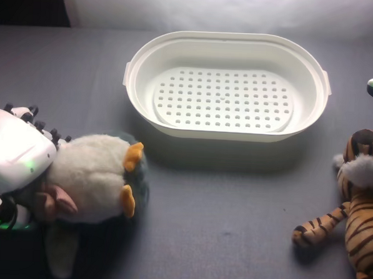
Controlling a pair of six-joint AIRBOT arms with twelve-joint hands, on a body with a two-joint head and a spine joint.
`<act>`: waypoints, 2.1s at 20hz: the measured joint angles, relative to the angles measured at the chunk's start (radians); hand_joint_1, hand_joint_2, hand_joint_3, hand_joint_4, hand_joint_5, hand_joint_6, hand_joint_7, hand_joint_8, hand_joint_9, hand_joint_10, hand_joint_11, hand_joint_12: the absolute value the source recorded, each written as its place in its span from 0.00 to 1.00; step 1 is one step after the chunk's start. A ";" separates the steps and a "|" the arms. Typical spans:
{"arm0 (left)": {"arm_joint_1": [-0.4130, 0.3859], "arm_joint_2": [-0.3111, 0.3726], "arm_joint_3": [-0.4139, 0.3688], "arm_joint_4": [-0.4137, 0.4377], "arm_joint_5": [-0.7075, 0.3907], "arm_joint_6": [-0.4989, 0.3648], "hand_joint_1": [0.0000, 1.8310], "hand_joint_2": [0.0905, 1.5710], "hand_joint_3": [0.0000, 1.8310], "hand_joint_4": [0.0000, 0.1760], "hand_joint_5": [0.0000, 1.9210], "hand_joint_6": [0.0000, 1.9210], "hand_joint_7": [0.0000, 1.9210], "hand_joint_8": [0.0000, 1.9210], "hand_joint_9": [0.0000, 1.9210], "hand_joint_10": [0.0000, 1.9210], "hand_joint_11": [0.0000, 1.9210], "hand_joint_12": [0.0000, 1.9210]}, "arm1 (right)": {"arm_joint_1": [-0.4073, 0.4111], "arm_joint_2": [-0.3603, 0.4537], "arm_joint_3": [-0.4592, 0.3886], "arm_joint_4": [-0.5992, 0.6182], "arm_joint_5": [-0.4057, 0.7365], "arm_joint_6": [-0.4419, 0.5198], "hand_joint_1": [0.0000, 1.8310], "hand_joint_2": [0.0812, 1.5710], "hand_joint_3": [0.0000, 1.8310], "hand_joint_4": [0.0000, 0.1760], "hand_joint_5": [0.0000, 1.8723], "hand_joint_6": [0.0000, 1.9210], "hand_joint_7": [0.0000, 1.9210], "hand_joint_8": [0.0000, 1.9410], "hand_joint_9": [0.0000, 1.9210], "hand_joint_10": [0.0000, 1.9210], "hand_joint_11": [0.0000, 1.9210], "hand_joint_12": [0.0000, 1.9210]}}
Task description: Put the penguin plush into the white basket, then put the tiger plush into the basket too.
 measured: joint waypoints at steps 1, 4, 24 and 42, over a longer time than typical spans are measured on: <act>-0.002 -0.007 0.005 -0.013 -0.007 0.000 0.63 0.79 0.00 0.00 0.35 0.70 0.40 0.77 0.37 0.73 0.35 0.83 | -0.005 0.000 0.000 0.000 0.003 0.001 0.34 0.73 0.00 0.19 0.15 0.00 0.11 0.00 0.12 0.01 0.14 0.05; -0.013 -0.019 0.010 -0.014 -0.018 0.004 0.62 0.80 0.00 0.00 0.34 0.73 0.39 0.77 0.40 0.81 0.44 0.87 | -0.010 -0.001 0.000 -0.001 0.001 0.002 0.32 0.74 0.00 0.24 0.15 0.00 0.12 0.00 0.13 0.00 0.14 0.05; -0.595 -0.116 0.212 0.359 0.247 -0.380 0.76 0.66 0.00 0.00 0.48 0.53 0.55 0.43 0.57 0.52 0.52 0.70 | -0.013 -0.011 0.011 0.006 0.001 0.005 0.34 0.76 0.00 0.16 0.15 0.00 0.13 0.00 0.13 0.00 0.14 0.03; -0.726 -0.319 0.413 -0.164 0.471 0.576 0.73 0.69 0.00 0.00 0.46 0.56 0.50 0.51 0.54 0.55 0.50 0.65 | -0.017 -0.025 0.021 0.009 -0.001 0.010 0.35 0.75 0.00 0.09 0.16 0.00 0.13 0.00 0.13 0.00 0.15 0.02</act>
